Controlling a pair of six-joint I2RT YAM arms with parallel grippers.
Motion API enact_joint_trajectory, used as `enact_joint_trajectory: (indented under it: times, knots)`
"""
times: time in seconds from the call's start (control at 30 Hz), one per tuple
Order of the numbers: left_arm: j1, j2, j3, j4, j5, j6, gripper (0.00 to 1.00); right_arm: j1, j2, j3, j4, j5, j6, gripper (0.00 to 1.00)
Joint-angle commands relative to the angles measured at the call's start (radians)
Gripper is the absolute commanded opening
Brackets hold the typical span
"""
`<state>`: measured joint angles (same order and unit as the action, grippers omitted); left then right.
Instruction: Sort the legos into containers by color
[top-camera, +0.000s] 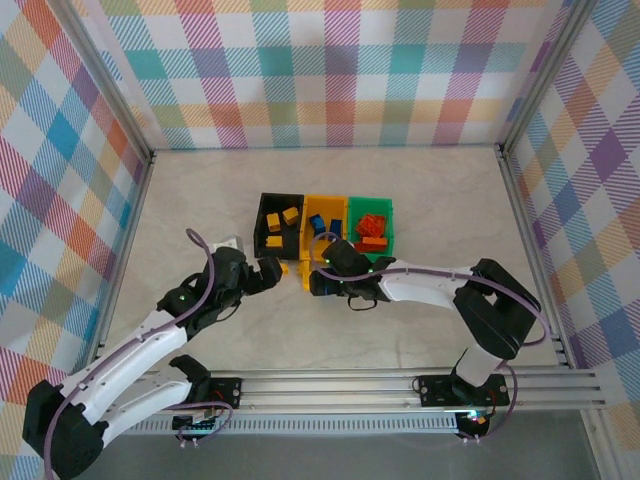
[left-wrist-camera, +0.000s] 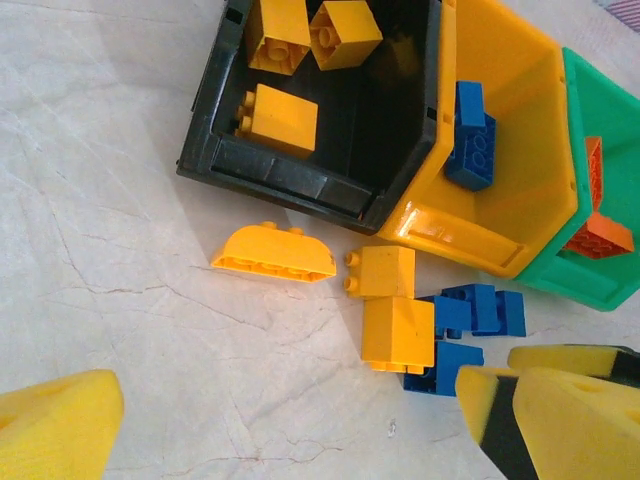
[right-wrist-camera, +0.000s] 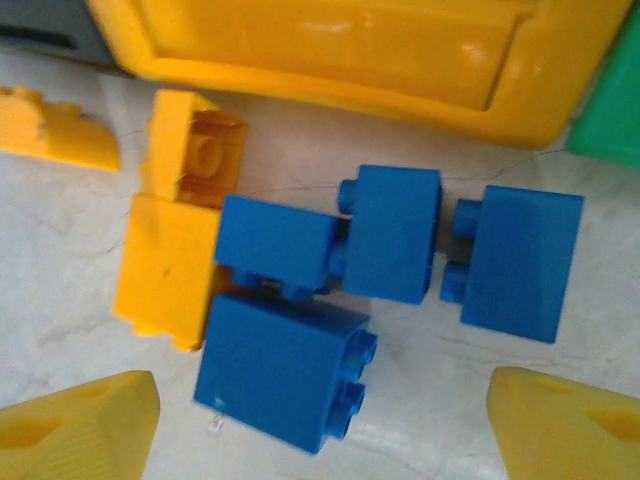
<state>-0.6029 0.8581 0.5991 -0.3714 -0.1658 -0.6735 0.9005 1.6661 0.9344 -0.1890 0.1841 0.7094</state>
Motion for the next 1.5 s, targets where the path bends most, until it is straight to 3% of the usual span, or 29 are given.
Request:
enact_joint_trajectory:
  times: [0.0,0.13,0.3,0.47,0.63,0.73,1.0,1.2,1.47]
  knots:
    - [-0.011,-0.027,-0.019,-0.028,-0.012,-0.019,1.00,0.005,0.042,0.031,-0.117,0.066,0.056,0.82]
    - [-0.011,-0.039,-0.016,-0.040,-0.021,-0.014,1.00,0.005,0.021,-0.017,-0.146,0.093,0.105,0.78]
    - [-0.011,-0.064,-0.023,-0.047,-0.021,-0.011,1.00,0.005,-0.128,-0.133,-0.183,0.142,0.158,0.78]
    - [-0.011,-0.090,-0.039,-0.053,-0.019,-0.020,1.00,0.005,-0.268,-0.191,-0.145,0.107,0.081,0.82]
    - [-0.011,-0.114,-0.051,-0.061,-0.030,-0.026,1.00,0.009,-0.209,-0.117,-0.106,0.002,-0.030,0.87]
    - [-0.011,-0.120,-0.053,-0.072,-0.041,-0.026,1.00,0.009,-0.114,-0.062,-0.138,0.005,-0.047,0.86]
    - [-0.011,-0.124,-0.055,-0.084,-0.063,-0.031,1.00,0.009,-0.043,-0.051,-0.150,0.049,-0.035,0.68]
    - [-0.011,-0.128,-0.055,-0.079,-0.071,-0.028,1.00,0.009,-0.072,-0.073,-0.167,0.075,-0.036,0.46]
    - [-0.011,-0.119,-0.058,-0.039,-0.028,0.003,1.00,0.006,-0.232,0.019,-0.220,0.090,-0.138,0.38]
